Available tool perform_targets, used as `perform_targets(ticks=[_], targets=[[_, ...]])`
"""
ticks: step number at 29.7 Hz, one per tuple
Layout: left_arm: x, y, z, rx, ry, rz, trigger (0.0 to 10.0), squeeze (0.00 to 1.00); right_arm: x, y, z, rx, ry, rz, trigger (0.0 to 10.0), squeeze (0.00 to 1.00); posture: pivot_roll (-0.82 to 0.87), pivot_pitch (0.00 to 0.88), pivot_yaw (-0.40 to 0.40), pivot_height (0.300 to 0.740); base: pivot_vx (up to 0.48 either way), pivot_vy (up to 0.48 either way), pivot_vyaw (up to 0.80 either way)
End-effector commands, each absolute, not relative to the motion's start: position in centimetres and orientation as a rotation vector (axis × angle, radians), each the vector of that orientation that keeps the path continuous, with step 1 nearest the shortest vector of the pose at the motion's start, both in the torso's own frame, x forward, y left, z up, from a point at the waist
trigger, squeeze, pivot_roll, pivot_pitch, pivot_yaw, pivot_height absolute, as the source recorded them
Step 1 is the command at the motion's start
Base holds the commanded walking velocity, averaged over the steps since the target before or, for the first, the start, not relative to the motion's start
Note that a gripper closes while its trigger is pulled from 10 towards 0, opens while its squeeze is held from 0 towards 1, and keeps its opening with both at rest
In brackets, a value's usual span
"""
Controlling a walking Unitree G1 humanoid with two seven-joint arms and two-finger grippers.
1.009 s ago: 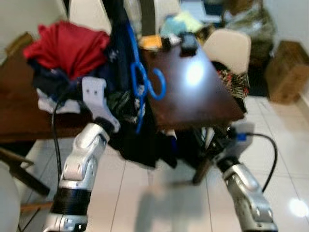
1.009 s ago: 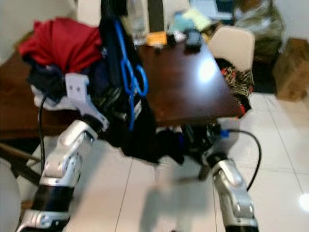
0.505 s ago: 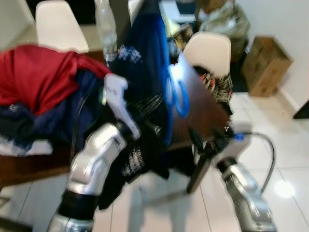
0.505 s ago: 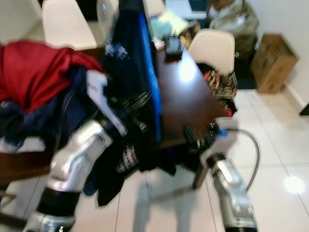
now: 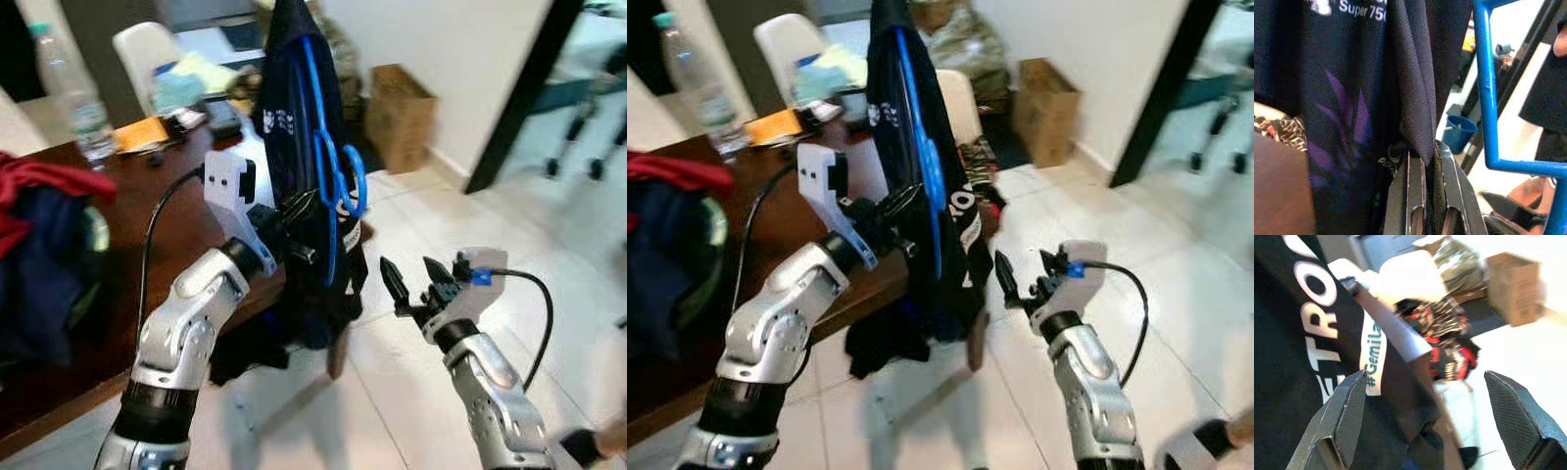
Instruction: Hang hanger
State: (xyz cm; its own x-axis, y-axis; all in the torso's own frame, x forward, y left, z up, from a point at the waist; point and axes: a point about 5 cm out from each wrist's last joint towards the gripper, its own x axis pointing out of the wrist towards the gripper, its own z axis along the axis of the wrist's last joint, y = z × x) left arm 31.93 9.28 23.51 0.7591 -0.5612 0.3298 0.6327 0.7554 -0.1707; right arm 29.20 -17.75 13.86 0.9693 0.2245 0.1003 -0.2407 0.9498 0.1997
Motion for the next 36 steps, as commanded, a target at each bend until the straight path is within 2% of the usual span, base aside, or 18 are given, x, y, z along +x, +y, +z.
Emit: perform_targets(ticks=[1,10,24,27,31,36], targets=[[32.5,10.8,23.7,-0.277,-0.293,-0.562,10.0,0.0,29.0,-17.4,13.5,0.206,-0.061,0.252,10.0,0.0,0.02,0.147,0.041,0.74,0.27,0.0,0.0],[32.8,11.8,23.3,-0.299,-0.287,-0.483,10.0,0.0,28.7,-17.3,13.7,0.184,-0.075,0.268,10.0,0.0,0.02,0.154,0.037,0.74,0.411,0.0,0.0],[32.5,11.9,23.2,-0.313,-0.295,-0.418,10.0,0.0,28.4,-16.7,13.8,0.136,-0.077,0.339,10.0,0.0,0.02,0.16,0.025,0.74,0.473,0.0,0.79],[32.5,11.3,22.2,-0.32,-0.229,-0.439,10.0,0.0,28.6,-17.0,13.7,0.158,-0.066,0.314,10.0,0.0,0.02,0.161,0.024,0.74,0.0,0.0,0.8],[32.1,10.4,21.7,-0.322,-0.202,-0.502,10.0,0.0,28.6,-17.2,13.7,0.167,-0.071,0.306,10.0,0.0,0.02,0.162,0.024,0.74,0.0,0.0,0.0],[31.5,9.4,21.6,-0.316,-0.194,-0.56,10.0,0.0,28.6,-17.2,13.7,0.164,-0.074,0.308,10.0,0.0,0.02,0.163,0.025,0.74,0.334,-0.341,0.0]])
